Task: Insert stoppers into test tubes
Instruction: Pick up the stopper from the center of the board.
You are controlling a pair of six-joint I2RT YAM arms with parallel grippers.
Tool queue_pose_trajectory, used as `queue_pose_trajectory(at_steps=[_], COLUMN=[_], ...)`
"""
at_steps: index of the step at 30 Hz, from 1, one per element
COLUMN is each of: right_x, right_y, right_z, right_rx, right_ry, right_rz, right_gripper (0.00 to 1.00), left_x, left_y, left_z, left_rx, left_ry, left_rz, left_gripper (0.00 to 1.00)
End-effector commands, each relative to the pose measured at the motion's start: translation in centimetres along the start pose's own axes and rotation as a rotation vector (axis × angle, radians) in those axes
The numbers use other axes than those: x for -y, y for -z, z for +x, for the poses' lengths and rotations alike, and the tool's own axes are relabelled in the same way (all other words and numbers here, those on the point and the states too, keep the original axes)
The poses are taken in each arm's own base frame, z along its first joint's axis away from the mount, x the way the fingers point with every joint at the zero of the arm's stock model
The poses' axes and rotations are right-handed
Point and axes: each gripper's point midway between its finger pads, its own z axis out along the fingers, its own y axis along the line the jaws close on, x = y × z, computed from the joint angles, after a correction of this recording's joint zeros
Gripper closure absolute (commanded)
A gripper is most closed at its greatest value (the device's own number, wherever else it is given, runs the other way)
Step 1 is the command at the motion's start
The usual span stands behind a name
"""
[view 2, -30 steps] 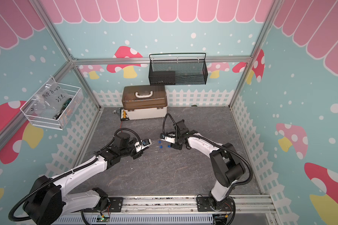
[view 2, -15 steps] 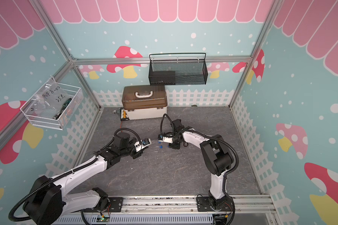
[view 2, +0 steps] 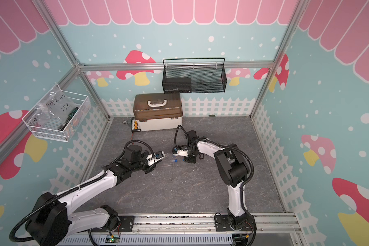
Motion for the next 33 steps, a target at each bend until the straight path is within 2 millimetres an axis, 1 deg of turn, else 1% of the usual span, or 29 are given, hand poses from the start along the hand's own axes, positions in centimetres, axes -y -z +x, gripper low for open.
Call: queue_pose_trajectory(at_steps=[1,5,14,24,33], right_x=[-0.57,-0.60,-0.65,-0.33,0.00], right_y=[-0.53,-0.58,-0.83,-0.91,-1.21], right_z=[0.70,0.59,0.78,0.75,0.97], right_rx=[-0.026,-0.021,-0.034,-0.040,-0.058], right_ry=[0.007,0.005,0.004,-0.010,-0.015], right_rz=[-0.044,-0.051,-0.064,-0.062,-0.056], right_gripper=[0.74,0.76,0.76,0.74,0.80], left_x=[-0.56,-0.57,-0.51,-0.50,-0.50], left_y=[0.04,0.11,0.09,0.10,0.09], left_z=[-0.42,-0.46,-0.36,-0.34,-0.30], left_rx=[0.004,0.005,0.002,0.001,0.000], left_ry=[-0.007,-0.009,-0.011,-0.011,-0.013], left_rz=[-0.009,-0.010,-0.008,-0.008,-0.008], left_gripper=[1.00,1.00,1.00,1.00,1.00])
